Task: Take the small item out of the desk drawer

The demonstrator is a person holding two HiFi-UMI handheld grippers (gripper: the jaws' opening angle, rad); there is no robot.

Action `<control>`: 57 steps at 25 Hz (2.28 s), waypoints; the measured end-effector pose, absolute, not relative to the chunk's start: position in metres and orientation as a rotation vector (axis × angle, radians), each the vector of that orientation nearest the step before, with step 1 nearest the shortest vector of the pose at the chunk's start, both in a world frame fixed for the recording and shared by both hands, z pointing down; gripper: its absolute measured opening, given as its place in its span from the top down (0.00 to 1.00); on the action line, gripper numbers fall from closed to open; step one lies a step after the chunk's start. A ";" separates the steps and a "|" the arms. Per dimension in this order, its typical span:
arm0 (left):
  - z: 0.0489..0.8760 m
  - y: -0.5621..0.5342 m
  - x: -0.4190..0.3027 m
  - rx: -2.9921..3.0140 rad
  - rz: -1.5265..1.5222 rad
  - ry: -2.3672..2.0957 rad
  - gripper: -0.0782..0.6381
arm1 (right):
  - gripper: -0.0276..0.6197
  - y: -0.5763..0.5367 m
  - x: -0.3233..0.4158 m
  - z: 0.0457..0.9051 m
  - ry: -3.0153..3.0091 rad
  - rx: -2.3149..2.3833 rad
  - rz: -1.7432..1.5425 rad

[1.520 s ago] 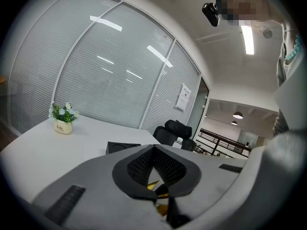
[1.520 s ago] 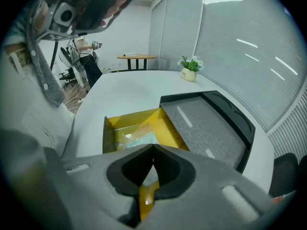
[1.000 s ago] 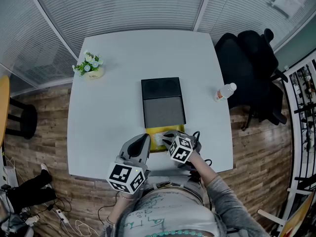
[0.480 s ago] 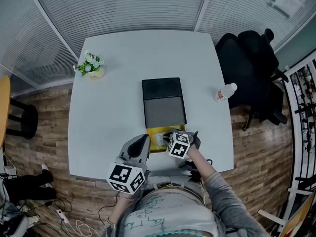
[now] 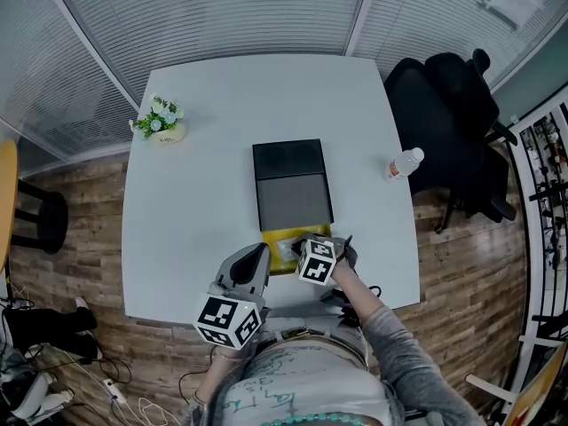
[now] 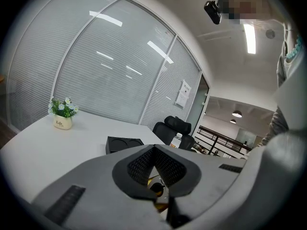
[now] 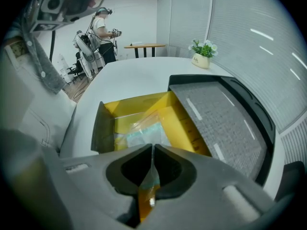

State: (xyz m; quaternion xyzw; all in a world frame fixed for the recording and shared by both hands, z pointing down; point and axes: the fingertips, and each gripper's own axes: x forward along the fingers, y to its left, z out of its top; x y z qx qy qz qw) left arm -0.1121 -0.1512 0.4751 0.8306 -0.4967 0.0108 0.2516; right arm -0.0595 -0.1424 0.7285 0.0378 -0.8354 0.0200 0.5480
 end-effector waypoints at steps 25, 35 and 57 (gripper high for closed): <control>0.472 -0.146 -0.103 2.269 0.044 -1.320 0.90 | 0.95 -0.142 -0.057 0.725 -1.982 0.083 0.018; 0.475 -0.138 -0.099 2.278 0.072 -1.323 0.90 | 0.95 -0.136 -0.056 0.709 -1.979 0.067 -0.001; 0.490 -0.130 -0.091 2.242 0.089 -1.307 0.90 | 0.95 -0.151 -0.046 0.578 -2.123 0.214 -0.027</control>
